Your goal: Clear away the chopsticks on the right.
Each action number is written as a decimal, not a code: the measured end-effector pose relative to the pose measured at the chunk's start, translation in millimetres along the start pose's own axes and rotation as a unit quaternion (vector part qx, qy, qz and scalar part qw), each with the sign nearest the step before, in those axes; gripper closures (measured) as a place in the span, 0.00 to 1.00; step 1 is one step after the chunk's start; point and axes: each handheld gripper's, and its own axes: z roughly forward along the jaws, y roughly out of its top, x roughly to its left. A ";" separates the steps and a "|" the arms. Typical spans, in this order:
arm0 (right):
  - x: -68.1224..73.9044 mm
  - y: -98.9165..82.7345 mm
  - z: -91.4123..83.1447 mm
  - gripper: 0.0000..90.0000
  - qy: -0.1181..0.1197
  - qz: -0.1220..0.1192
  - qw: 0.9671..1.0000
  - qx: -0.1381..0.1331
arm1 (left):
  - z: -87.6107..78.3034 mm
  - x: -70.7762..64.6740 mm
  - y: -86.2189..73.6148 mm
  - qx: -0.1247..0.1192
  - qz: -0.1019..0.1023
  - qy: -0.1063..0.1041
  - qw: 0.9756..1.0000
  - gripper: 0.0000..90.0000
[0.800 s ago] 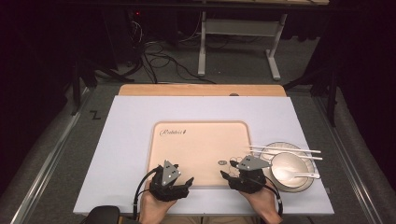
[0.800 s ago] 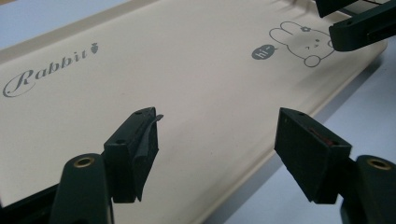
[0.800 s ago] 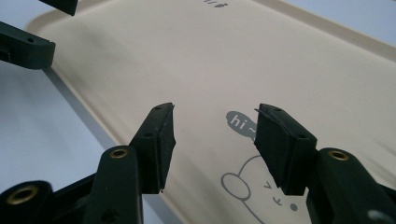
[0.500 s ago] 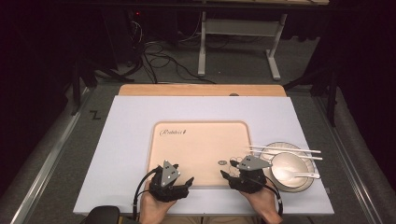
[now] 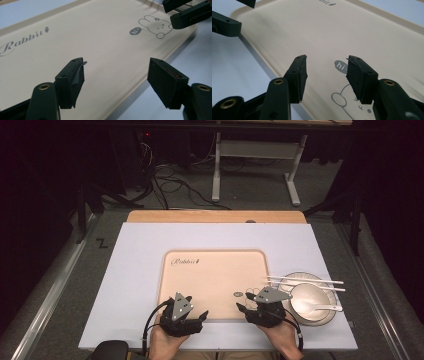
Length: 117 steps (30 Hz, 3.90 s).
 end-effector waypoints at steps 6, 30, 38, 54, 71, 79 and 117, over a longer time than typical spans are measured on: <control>-0.7 0.0 -5.9 0.55 0.000 0.001 1.000 -0.011 | 0.8 -7.2 -3.3 0.012 0.030 -0.001 0.999 0.37; -2.5 -13.7 -43.6 0.61 -0.012 0.021 1.000 -0.020 | 23.1 -15.3 -3.3 0.029 0.038 -0.037 0.998 0.37; -5.4 -16.3 -53.1 0.63 -0.018 0.025 0.999 -0.023 | 23.4 -15.9 -2.9 0.031 0.041 -0.039 0.998 0.37; -22.5 -11.5 -80.7 0.68 -0.019 0.042 0.998 -0.043 | 12.6 -13.8 -4.5 0.018 0.035 -0.022 0.999 0.37; -62.5 6.3 -105.7 0.68 -0.034 0.048 0.996 -0.068 | -5.8 -7.2 -3.7 -0.003 0.031 0.008 0.999 0.37; -85.2 2.8 -118.2 0.69 -0.040 0.061 0.995 -0.073 | -2.6 -8.5 -4.6 0.002 0.033 0.004 0.999 0.37; -178.2 -22.2 -131.5 0.75 -0.118 0.081 0.988 0.057 | 7.1 -16.8 -7.1 0.005 0.045 -0.010 0.999 0.34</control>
